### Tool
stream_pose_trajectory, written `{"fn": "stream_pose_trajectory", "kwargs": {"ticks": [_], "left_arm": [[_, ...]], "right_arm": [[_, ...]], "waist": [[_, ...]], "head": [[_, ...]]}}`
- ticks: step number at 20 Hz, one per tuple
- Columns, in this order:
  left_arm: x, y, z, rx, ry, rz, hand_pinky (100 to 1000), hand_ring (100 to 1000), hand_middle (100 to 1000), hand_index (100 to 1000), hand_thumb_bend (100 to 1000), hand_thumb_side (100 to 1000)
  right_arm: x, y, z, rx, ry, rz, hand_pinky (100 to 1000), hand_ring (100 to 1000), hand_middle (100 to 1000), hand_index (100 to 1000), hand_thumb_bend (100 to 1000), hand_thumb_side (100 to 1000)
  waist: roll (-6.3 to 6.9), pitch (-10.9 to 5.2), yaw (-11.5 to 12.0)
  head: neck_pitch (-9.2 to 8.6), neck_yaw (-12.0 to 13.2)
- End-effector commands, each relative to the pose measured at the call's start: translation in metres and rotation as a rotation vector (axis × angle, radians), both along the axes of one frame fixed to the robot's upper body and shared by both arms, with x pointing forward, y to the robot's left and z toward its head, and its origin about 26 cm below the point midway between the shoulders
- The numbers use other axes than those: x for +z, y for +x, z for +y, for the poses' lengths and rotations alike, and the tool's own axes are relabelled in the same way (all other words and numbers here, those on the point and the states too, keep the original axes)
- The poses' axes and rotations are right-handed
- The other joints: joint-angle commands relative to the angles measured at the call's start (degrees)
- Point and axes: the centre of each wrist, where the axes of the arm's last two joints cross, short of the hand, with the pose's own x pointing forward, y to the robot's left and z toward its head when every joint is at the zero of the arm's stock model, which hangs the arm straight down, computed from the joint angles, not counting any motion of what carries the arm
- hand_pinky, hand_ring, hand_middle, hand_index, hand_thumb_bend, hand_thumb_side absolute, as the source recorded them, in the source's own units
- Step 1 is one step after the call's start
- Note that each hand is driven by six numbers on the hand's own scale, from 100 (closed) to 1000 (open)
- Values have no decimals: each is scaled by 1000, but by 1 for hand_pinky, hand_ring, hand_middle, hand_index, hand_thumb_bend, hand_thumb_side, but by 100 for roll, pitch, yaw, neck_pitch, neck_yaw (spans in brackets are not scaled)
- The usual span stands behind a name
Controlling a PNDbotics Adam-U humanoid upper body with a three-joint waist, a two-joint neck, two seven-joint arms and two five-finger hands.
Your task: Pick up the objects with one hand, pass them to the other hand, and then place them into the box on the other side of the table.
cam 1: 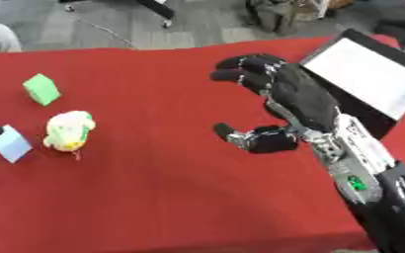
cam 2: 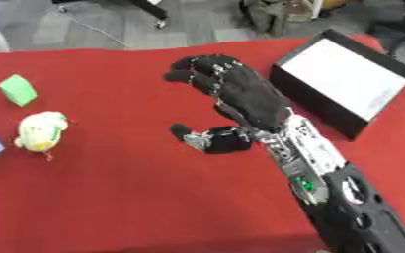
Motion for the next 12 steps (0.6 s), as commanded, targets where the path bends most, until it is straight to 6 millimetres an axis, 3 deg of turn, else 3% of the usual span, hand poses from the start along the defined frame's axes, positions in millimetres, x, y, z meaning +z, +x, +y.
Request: {"fn": "stream_pose_trajectory", "kwargs": {"ticks": [1, 12], "left_arm": [[6, 6, 4, 23, -11, -12, 714, 660, 682, 856, 754, 495], [-5, 28, -3, 43, -33, 49, 709, 652, 678, 852, 716, 440]], "right_arm": [[9, -1, -4, 7, 3, -25, 732, 769, 773, 842, 312, 369], [8, -1, -5, 20, 9, -7, 732, 768, 772, 842, 287, 372]], "waist": [[2, -84, -7], [-36, -80, -65]], "head": [[-11, 160], [-11, 271]]}}
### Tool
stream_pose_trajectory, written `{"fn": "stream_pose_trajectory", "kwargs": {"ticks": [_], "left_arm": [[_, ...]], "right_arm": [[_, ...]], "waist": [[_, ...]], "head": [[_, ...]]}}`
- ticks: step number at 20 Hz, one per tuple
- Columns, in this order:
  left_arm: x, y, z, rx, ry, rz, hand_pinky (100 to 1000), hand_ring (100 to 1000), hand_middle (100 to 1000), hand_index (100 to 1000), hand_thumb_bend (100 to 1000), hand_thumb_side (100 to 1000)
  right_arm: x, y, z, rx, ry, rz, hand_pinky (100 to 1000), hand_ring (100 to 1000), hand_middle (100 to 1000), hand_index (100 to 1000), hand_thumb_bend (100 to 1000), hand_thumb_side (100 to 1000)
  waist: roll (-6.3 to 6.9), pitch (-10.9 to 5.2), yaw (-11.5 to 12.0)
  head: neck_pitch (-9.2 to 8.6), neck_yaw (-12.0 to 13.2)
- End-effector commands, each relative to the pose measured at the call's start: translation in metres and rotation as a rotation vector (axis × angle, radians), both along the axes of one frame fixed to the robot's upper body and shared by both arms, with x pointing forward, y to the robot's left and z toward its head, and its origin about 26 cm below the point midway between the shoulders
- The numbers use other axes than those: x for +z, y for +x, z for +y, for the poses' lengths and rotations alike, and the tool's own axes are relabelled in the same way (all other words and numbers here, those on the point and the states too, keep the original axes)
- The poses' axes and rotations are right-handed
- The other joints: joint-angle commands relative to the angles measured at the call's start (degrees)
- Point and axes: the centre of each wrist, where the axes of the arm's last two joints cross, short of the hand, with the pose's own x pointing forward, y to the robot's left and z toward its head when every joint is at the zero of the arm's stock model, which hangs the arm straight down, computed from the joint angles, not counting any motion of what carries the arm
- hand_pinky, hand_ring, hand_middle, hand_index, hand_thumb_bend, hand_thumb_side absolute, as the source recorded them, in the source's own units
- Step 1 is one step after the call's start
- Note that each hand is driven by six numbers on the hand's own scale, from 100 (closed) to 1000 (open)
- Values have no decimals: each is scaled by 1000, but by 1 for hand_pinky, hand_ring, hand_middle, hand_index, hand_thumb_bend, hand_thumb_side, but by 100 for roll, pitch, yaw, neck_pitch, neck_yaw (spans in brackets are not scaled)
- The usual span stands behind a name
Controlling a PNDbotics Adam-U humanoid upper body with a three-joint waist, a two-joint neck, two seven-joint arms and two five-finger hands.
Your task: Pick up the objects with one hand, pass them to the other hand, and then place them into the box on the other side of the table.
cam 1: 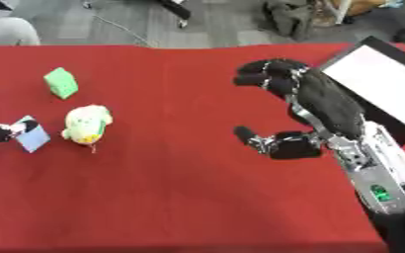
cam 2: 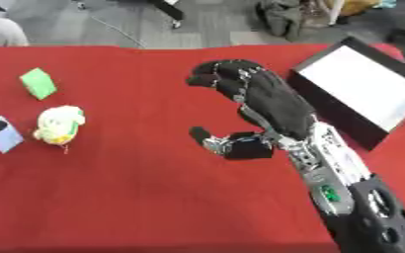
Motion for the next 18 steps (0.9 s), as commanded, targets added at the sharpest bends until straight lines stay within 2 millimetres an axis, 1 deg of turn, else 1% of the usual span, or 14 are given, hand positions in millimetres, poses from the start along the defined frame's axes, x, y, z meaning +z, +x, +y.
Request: {"fn": "stream_pose_trajectory", "kwargs": {"ticks": [1, 2, 4, 9, 12, 16, 18], "left_arm": [[10, 7, 4, 4, 27, -1, 709, 652, 678, 852, 716, 440], [10, 8, 5, 3, 29, 3, 709, 652, 678, 852, 716, 440], [10, 12, 4, -1, 41, 24, 706, 643, 673, 848, 685, 404], [6, 22, 2, -30, 74, 99, 698, 621, 653, 839, 658, 374], [3, 24, 2, -37, 82, 122, 694, 613, 646, 835, 635, 347], [-1, 23, 2, -46, 87, 146, 698, 618, 652, 840, 643, 338], [-2, 22, 3, -52, 88, 158, 695, 613, 647, 836, 628, 317]], "right_arm": [[9, -1, -3, 6, -2, -25, 732, 768, 772, 842, 287, 372], [9, -1, -3, 7, -2, -24, 732, 768, 772, 842, 287, 372], [9, -1, -2, 9, -2, -22, 733, 767, 773, 841, 271, 374], [9, -1, -2, 14, -1, -17, 733, 767, 773, 840, 263, 374], [8, -1, -2, 15, -2, -15, 733, 767, 772, 839, 259, 374], [9, -1, -3, 15, -3, -15, 733, 767, 772, 836, 251, 376], [8, -1, -3, 14, -5, -14, 733, 767, 772, 835, 248, 376]], "waist": [[16, -79, -13], [15, -79, -14], [15, -76, -35], [12, -70, -73], [13, -66, -84], [15, -64, -88], [17, -65, -83]], "head": [[-11, 7], [-11, 6], [-11, 24], [-11, 37], [-11, 36], [-11, 32], [-11, 33]]}}
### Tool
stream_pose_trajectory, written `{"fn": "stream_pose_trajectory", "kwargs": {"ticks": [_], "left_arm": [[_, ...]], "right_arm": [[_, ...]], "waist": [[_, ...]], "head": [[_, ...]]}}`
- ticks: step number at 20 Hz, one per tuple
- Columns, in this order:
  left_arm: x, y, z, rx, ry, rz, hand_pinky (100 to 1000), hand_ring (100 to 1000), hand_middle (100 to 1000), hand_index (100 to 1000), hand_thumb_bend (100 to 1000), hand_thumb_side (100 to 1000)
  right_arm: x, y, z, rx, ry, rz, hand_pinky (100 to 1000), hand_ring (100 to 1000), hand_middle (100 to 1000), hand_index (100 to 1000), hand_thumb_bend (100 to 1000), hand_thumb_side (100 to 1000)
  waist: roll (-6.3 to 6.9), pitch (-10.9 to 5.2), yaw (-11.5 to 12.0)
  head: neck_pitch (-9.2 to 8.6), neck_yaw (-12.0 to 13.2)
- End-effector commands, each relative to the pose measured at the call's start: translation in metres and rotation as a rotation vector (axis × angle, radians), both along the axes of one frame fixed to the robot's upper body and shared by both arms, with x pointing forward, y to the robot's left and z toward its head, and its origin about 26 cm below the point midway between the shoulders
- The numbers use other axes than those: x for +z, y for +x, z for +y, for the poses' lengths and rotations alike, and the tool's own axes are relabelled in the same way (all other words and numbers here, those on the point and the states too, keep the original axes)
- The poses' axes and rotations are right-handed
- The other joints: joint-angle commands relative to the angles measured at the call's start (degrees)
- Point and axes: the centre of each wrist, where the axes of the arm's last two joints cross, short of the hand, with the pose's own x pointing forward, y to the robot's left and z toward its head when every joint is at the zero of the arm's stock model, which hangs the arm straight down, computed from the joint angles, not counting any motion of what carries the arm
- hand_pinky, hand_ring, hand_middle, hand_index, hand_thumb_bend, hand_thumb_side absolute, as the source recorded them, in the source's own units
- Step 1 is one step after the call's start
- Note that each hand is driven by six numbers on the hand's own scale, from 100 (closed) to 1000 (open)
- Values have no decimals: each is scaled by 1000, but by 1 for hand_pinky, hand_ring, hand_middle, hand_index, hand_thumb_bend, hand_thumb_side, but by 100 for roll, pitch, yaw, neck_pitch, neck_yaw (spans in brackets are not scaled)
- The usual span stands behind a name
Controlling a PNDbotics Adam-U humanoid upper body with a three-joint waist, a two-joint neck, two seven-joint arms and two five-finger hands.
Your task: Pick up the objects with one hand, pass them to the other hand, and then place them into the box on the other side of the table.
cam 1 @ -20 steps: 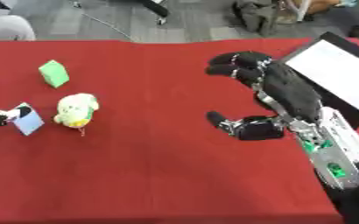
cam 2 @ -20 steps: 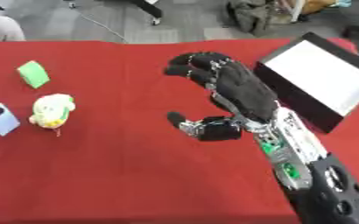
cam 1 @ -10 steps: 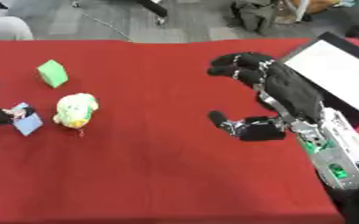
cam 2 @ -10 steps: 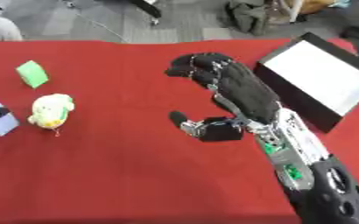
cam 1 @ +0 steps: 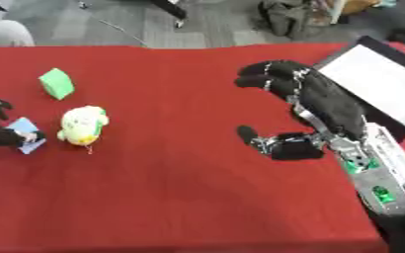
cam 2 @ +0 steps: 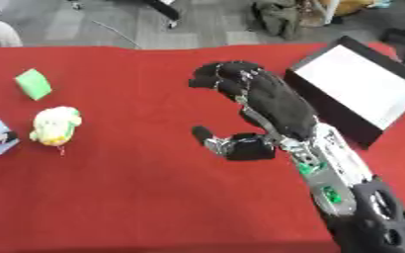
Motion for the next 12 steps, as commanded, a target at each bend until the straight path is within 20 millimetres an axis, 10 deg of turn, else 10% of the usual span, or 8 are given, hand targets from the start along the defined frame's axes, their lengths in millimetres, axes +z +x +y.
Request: {"fn": "stream_pose_trajectory", "kwargs": {"ticks": [1, 12], "left_arm": [[10, 0, 4, -9, 22, -4, 690, 604, 638, 830, 605, 289], [10, -5, 3, -2, 11, -14, 608, 484, 503, 708, 431, 121]], "right_arm": [[9, -1, -3, 3, -7, -29, 733, 767, 772, 834, 245, 377], [9, -1, -3, 4, -11, -27, 734, 767, 772, 832, 230, 379]], "waist": [[22, -66, 4], [1, -81, 55]], "head": [[-11, 11], [-11, 1]]}}
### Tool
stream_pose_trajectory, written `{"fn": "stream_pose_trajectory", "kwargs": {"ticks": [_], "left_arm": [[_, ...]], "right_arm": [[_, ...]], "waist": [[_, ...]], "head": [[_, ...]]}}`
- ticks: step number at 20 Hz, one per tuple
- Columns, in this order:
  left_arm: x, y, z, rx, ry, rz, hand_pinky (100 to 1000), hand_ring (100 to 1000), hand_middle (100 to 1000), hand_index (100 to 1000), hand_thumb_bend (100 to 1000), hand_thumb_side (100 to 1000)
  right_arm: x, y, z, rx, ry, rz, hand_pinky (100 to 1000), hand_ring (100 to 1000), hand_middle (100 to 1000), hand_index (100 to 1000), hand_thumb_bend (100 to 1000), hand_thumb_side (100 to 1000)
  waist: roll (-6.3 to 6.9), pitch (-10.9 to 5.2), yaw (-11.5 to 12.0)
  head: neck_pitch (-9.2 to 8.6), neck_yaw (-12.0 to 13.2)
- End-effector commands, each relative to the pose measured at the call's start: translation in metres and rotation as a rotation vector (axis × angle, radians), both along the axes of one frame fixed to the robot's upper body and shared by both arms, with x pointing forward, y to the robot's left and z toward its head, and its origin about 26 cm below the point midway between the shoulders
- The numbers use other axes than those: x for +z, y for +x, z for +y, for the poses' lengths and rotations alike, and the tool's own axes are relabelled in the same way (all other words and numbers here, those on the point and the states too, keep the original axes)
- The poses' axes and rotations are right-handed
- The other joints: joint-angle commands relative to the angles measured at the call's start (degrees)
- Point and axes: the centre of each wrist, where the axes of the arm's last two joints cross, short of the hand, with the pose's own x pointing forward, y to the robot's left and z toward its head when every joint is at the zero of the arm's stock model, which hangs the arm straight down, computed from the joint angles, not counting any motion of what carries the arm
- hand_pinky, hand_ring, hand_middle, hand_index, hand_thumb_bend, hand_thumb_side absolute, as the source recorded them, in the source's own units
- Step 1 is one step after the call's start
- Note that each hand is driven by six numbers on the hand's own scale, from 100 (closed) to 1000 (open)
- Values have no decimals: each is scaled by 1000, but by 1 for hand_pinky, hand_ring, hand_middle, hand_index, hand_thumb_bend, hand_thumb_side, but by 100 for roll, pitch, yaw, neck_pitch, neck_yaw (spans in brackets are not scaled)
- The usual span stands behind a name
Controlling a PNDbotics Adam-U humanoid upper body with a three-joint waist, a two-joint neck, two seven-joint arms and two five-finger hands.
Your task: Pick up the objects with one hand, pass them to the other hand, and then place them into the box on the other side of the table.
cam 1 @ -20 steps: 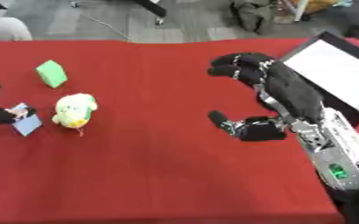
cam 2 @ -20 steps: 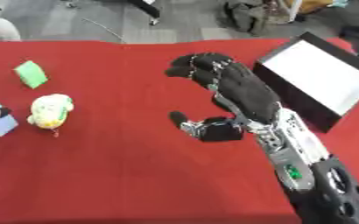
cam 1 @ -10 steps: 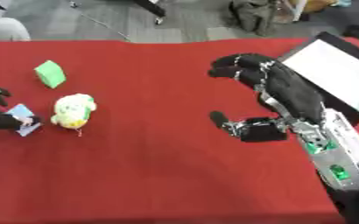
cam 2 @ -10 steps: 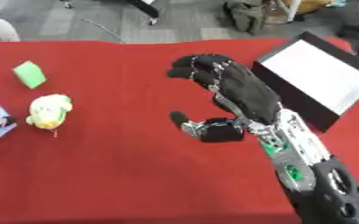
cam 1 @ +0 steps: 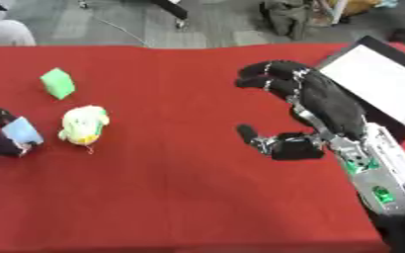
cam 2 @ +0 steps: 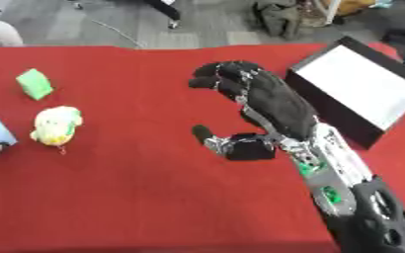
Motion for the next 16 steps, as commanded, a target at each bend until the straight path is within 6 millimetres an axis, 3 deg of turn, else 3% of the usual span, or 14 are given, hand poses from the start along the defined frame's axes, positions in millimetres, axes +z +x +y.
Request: {"fn": "stream_pose_trajectory", "kwargs": {"ticks": [1, 7, 14, 16], "left_arm": [[19, 1, 1, -1, 8, -70, 606, 481, 499, 705, 429, 123], [52, 0, -22, -136, -72, -202, 606, 476, 496, 708, 418, 141], [84, 0, -76, -473, -321, -225, 611, 485, 502, 720, 424, 193], [89, 1, -92, -568, -389, -193, 529, 486, 503, 721, 423, 204]], "right_arm": [[10, -1, -2, 9, -10, -30, 734, 766, 772, 833, 231, 377], [22, -3, 13, 85, -6, -74, 735, 776, 784, 857, 308, 367], [47, -13, 47, 278, 48, -156, 789, 858, 855, 924, 498, 395], [52, -17, 54, 321, 56, -174, 797, 868, 866, 931, 526, 389]], "waist": [[2, -83, 21], [1, -92, 55], [27, -94, 43], [37, -91, 31]], "head": [[-11, 0], [-11, -19], [-11, -85], [-11, -98]]}}
